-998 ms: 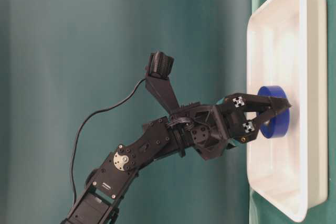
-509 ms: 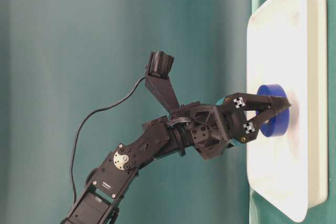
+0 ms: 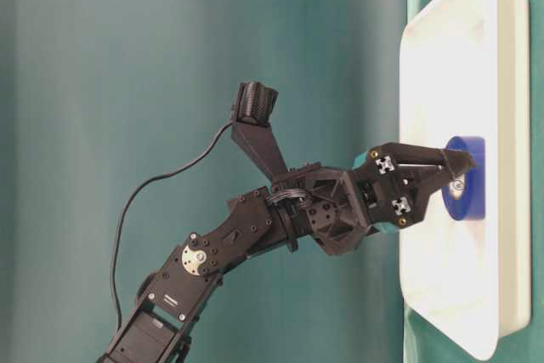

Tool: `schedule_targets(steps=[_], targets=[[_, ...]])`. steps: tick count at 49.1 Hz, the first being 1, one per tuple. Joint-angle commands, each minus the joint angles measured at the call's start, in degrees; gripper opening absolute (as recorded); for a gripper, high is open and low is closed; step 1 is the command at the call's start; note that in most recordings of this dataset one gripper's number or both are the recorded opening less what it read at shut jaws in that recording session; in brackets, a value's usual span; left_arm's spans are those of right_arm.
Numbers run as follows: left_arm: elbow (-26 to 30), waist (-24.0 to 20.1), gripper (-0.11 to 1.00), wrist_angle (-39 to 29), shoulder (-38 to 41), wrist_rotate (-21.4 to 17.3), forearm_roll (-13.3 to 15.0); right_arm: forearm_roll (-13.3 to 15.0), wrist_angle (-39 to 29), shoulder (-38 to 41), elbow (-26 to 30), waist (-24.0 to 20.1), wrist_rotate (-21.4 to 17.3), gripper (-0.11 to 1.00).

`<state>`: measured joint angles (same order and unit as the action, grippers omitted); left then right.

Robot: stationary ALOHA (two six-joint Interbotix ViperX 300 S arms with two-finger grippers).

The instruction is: Pick up the tape from a random location and place it into the white case.

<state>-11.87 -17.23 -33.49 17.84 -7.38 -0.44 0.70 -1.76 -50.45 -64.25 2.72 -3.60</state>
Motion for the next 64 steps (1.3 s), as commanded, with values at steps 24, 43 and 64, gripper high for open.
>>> schedule_targets(steps=[24,43,64], targets=[[4.39,1.23,0.99,-6.86,-9.76,-0.18,0.09,0.09,0.26,0.18,1.85,0.00,-0.09,0.93],[10.20,1.58,0.99,-18.11,-14.59,0.00,0.09,0.00,-0.18,0.18,2.11,0.00,-0.18,0.93],[9.84,2.90,0.99,-18.63,-16.08,0.09,0.09,-0.09,-0.18,0.26,2.20,0.00,-0.18,0.93]])
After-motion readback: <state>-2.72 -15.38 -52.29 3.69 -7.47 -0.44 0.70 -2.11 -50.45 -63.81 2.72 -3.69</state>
